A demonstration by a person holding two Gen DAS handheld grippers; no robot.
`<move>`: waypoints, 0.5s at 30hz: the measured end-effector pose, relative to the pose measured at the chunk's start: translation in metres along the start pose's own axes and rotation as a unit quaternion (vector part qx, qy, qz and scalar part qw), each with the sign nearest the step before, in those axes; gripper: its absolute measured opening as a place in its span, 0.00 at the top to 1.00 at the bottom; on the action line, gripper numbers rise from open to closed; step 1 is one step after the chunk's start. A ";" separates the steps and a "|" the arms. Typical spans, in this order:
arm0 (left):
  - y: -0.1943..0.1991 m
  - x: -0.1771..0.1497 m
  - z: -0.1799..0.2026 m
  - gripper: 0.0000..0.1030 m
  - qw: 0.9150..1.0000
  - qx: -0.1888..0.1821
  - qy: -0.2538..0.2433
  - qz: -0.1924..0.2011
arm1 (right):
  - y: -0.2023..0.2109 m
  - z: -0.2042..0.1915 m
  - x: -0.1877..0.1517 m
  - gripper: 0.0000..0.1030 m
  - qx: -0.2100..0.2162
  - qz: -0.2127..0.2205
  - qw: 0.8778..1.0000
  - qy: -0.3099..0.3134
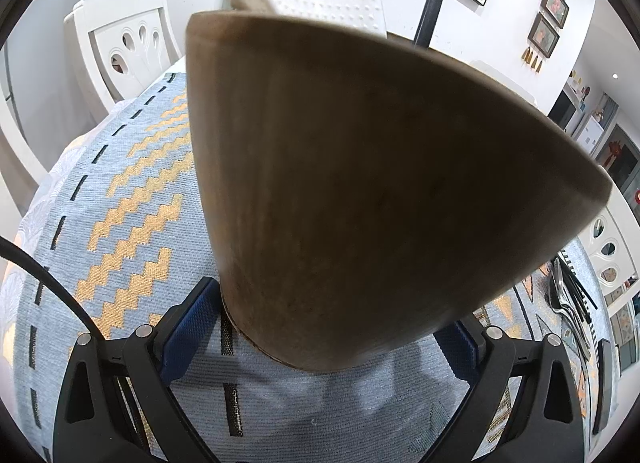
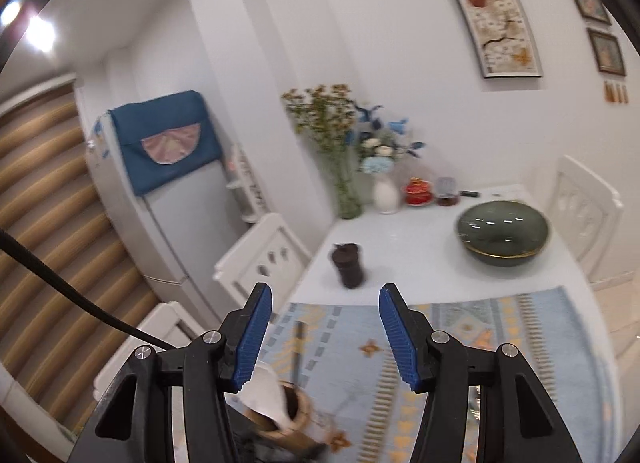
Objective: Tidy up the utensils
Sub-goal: 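Return the right gripper to the cutlery pile and grasp a silver spoon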
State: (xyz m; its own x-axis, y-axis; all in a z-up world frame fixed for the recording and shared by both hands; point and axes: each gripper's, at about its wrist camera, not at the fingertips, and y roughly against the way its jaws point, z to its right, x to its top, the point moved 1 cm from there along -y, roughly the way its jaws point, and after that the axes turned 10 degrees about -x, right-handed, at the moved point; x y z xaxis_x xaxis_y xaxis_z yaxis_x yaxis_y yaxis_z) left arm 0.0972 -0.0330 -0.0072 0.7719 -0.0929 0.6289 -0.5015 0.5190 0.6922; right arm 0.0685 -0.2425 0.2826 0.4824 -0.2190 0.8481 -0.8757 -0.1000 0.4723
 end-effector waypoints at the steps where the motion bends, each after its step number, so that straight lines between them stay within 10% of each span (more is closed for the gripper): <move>1: 0.000 0.000 0.000 0.04 1.000 0.000 0.000 0.000 | 0.002 0.007 -0.002 0.45 -0.006 -0.006 1.000 0.000; 11: 0.000 0.000 0.000 0.04 1.000 0.000 0.000 0.000 | -0.022 0.094 -0.083 0.33 -0.041 -0.216 0.975 -0.020; 15: -0.001 0.000 0.000 0.04 1.000 0.001 0.000 -0.001 | -0.049 0.117 -0.133 0.63 -0.095 -0.301 0.949 -0.011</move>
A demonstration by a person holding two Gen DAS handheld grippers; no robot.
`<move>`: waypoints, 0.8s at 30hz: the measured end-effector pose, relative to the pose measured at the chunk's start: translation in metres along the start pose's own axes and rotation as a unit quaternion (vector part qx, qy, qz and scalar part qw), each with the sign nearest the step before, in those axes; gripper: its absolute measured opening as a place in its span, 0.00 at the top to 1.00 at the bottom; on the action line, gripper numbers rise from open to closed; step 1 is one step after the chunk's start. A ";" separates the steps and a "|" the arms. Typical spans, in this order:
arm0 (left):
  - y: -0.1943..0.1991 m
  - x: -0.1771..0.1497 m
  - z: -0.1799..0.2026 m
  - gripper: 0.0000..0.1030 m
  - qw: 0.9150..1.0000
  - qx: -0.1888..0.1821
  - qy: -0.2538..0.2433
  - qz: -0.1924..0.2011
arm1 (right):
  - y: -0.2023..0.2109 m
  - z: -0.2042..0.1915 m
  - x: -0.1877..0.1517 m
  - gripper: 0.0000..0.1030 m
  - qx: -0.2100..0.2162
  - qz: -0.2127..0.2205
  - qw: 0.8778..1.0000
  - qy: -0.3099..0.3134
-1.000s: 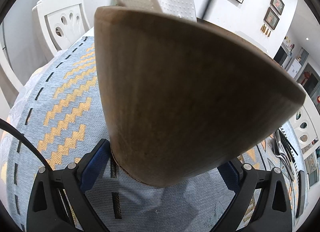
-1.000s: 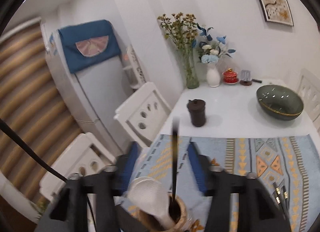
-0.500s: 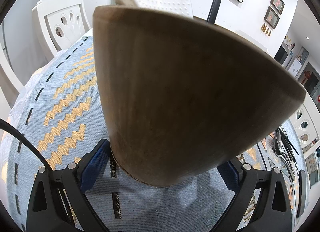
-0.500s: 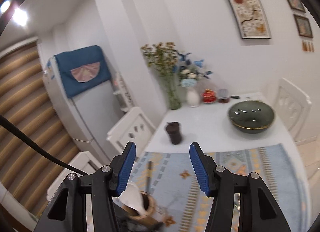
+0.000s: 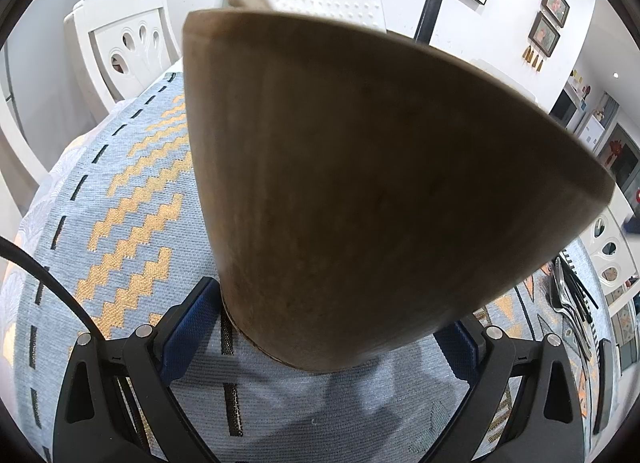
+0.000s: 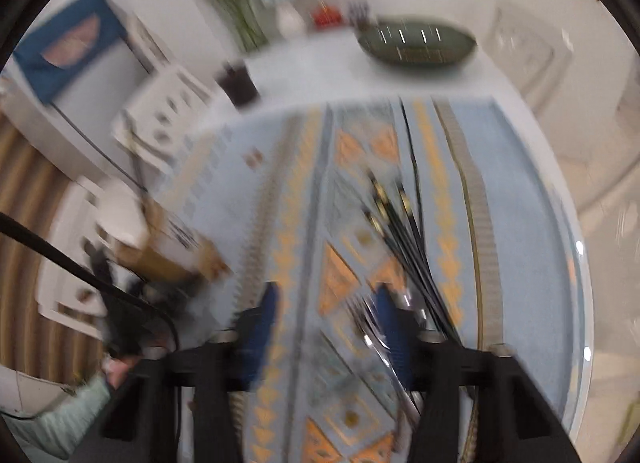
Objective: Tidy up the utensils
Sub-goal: 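Return the right gripper to the cutlery pile and grasp a silver spoon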
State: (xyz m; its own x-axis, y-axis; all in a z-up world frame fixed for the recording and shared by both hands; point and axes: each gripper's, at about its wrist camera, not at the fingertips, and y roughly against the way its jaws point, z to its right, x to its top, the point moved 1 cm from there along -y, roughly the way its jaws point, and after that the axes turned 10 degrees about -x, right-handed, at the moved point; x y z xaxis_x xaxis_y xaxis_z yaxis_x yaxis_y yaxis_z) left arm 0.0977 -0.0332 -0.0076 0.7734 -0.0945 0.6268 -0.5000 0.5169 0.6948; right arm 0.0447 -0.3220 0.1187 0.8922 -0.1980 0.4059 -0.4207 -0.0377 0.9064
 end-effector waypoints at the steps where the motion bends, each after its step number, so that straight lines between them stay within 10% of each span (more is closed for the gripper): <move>1: 0.000 0.000 0.000 0.04 1.000 0.000 0.000 0.000 | -0.013 0.005 -0.005 0.69 -0.012 -0.018 1.000 -0.004; 13: 0.000 0.000 0.000 0.04 1.000 0.000 0.000 0.000 | -0.104 0.071 -0.027 0.76 -0.049 -0.154 0.980 -0.113; 24: -0.001 0.000 0.001 0.04 1.000 0.001 0.000 -0.002 | -0.113 0.045 -0.009 0.76 -0.122 -0.132 0.981 -0.078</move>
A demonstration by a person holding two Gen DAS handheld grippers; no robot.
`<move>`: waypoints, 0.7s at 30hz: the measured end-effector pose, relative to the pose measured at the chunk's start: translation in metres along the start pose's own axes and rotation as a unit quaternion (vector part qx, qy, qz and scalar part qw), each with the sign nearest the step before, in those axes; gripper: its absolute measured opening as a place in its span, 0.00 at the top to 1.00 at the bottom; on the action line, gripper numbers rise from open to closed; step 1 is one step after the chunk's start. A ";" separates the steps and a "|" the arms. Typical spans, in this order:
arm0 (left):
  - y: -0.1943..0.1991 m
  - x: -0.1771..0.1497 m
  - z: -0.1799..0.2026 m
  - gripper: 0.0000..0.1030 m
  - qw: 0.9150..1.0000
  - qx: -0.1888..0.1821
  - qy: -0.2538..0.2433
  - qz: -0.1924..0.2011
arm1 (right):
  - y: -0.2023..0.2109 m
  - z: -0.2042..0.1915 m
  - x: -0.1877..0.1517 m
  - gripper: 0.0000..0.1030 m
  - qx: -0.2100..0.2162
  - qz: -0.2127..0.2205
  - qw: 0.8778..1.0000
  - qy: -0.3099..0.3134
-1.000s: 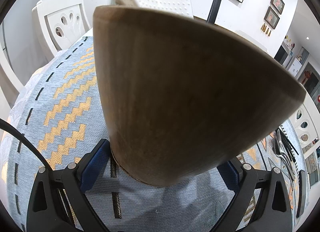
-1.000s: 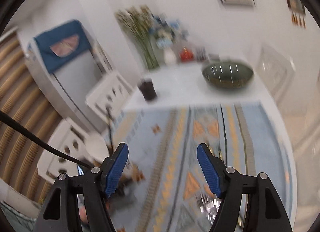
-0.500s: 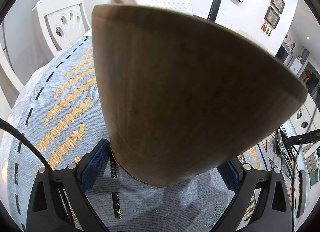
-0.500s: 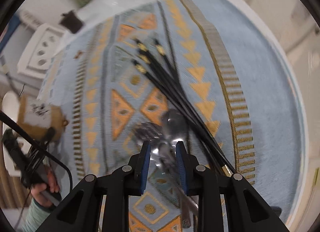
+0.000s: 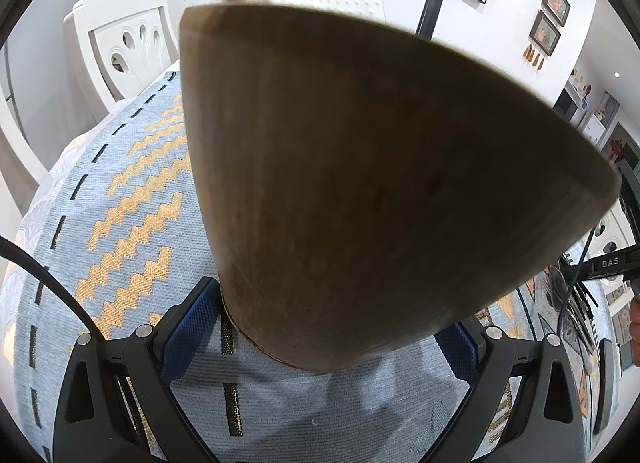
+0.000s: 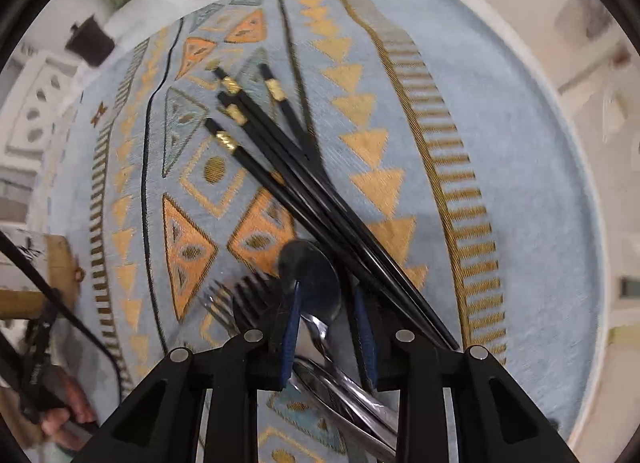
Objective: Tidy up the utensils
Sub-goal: 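Return the right gripper to the cutlery pile and grasp a silver spoon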
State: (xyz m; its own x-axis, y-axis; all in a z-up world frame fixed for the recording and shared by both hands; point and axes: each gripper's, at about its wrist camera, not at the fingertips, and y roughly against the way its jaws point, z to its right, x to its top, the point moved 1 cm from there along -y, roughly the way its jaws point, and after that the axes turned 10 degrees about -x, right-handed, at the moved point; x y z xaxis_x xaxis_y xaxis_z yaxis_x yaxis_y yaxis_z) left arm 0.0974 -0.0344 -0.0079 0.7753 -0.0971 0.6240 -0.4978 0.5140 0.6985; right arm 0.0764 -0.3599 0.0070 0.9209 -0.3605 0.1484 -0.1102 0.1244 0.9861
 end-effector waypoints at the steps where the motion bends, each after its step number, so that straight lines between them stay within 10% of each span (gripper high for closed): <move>1: 0.000 0.000 0.001 0.04 1.000 0.000 0.000 0.000 | 0.001 -0.004 0.001 0.78 -0.003 0.005 1.000 0.006; 8: 0.000 0.000 0.001 0.04 1.000 0.000 0.000 0.000 | 0.020 -0.005 -0.004 0.98 0.003 0.023 1.000 0.007; 21: 0.000 0.001 0.001 0.04 1.000 0.000 0.001 -0.001 | 0.030 -0.003 0.000 0.96 0.079 -0.012 0.996 0.025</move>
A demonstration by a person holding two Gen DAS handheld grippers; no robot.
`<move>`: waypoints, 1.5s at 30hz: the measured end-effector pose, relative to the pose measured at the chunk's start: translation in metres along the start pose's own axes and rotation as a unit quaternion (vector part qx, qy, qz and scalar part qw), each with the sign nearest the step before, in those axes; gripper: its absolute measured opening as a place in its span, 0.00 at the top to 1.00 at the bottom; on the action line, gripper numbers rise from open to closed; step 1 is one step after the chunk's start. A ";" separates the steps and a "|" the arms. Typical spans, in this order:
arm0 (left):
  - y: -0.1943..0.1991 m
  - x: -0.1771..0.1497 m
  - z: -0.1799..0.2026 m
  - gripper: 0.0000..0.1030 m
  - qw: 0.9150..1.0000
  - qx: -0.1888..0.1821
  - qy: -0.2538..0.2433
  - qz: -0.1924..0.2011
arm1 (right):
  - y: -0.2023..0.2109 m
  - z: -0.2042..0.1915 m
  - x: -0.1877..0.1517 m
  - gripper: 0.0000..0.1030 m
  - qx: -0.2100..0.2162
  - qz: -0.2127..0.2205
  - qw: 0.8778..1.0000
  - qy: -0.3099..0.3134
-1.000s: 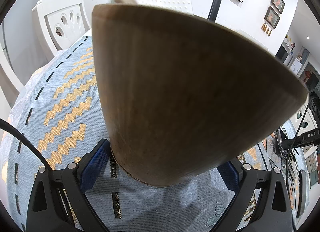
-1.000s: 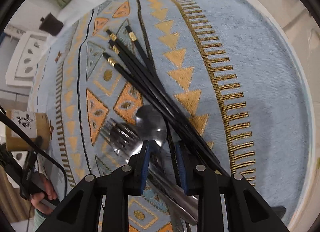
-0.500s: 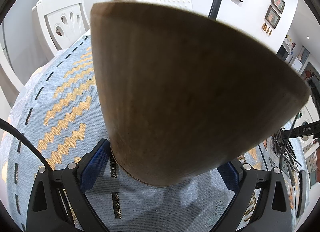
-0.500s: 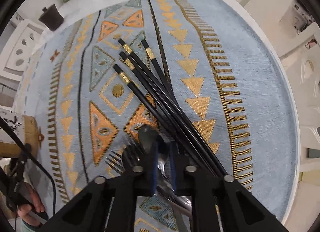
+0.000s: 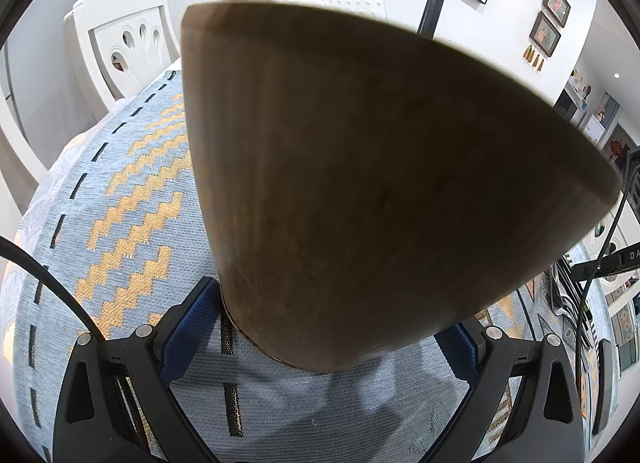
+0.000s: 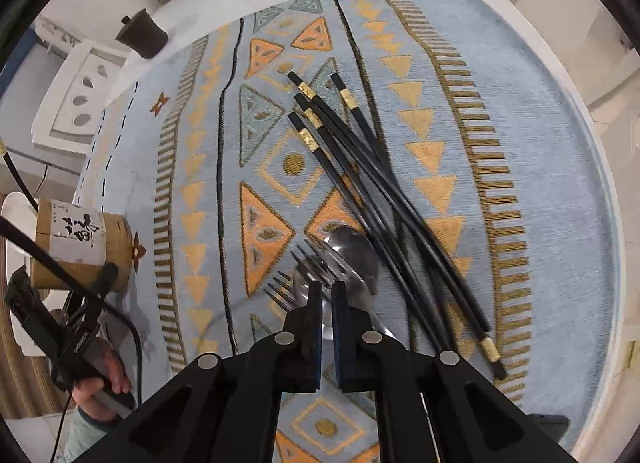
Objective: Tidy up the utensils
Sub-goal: 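Return the right gripper to the cutlery pile and grasp a silver spoon, then lift the silver utensil with the right gripper and drop it into the wooden holder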
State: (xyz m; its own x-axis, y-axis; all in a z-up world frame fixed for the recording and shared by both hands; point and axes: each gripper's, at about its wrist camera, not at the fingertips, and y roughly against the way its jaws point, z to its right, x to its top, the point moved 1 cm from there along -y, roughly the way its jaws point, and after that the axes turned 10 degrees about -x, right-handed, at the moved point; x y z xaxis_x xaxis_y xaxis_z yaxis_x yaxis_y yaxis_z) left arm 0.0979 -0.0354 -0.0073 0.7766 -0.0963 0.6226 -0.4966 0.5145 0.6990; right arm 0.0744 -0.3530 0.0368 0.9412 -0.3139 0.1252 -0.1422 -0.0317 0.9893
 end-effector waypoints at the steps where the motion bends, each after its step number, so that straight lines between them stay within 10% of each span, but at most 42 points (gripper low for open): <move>1: 0.000 0.000 0.001 0.04 1.000 0.000 0.000 0.000 | 0.001 0.000 -0.002 0.95 -0.009 -0.002 1.000 0.009; 6: 0.000 0.000 0.000 0.04 1.000 0.000 0.000 0.000 | -0.013 -0.010 -0.015 0.64 -0.027 -0.036 0.997 0.061; 18: 0.000 0.001 -0.001 0.04 1.000 0.000 0.000 0.000 | -0.030 -0.035 -0.025 0.69 -0.113 -0.004 0.988 0.106; 30: 0.000 0.001 -0.001 0.04 1.000 0.000 0.001 0.000 | -0.029 -0.010 -0.007 0.77 -0.046 -0.001 0.998 0.038; 37: 0.000 0.001 -0.001 0.04 1.000 0.000 0.001 -0.001 | -0.022 0.035 -0.003 0.87 0.062 -0.024 0.996 -0.067; 45: -0.001 0.000 0.000 0.04 1.000 0.001 0.000 -0.001 | -0.034 0.009 0.002 0.86 0.001 -0.007 1.000 -0.030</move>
State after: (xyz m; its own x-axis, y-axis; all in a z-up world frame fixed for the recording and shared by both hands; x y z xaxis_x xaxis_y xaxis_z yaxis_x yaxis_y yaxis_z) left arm 0.0987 -0.0359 -0.0077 0.7779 -0.0974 0.6207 -0.4958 0.5118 0.7016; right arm 0.0779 -0.3611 0.0025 0.9232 -0.3696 0.1056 -0.1290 -0.0391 0.9909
